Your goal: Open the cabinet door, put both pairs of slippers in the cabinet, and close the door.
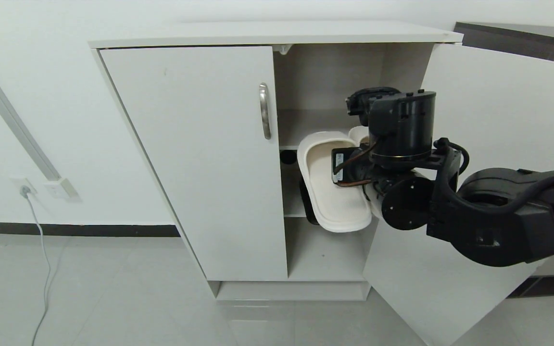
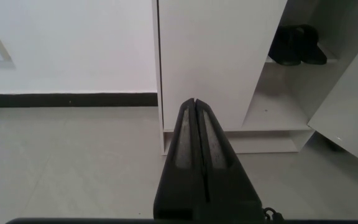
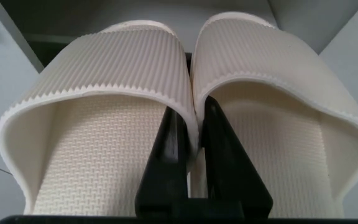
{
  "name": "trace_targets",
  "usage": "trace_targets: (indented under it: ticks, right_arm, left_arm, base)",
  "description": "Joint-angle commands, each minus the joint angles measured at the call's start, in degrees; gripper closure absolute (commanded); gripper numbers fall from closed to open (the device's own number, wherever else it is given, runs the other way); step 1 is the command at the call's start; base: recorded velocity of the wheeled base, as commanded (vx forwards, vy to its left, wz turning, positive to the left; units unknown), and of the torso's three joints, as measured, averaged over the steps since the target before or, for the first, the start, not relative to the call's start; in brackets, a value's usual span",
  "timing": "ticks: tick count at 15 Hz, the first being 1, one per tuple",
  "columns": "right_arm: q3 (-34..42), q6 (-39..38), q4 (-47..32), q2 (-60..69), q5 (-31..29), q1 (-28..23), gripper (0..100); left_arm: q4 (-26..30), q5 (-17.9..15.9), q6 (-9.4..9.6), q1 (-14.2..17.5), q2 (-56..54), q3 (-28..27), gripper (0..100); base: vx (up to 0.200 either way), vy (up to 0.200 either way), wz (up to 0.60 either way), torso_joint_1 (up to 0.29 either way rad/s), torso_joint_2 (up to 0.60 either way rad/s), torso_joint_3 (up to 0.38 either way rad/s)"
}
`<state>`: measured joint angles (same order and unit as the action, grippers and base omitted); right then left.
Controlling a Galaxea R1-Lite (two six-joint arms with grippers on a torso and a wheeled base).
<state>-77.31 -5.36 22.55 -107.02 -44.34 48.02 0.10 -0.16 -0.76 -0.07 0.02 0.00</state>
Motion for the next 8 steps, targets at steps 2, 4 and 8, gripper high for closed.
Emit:
trace_targets:
  ticks: [2, 4, 8]
  right_arm:
    - [1.20, -1.14, 0.04, -0.03, 1.01, 0.06, 100]
    - [1.81, -1.49, 0.12, -0.03, 1.71, 0.06, 100]
    - [1.73, -1.40, 0.21, -0.21, 1.71, -0.03, 100]
  left_arm:
    - [-0.01, 0.07, -0.04, -0.01, 0.06, 0.00, 100]
    - [-0.01, -0.02, -0.04, -0.01, 0.06, 0.00, 100]
    - [-0.01, -0.02, 0.05, -0.01, 0.06, 0.00, 100]
  base:
    - [0.000, 0.000, 0.00, 0.000, 0.00, 0.000]
    - [0.000, 0.000, 0.00, 0.000, 0.00, 0.000]
    - [0.100, 0.000, 0.00, 0.001, 0.00, 0.002]
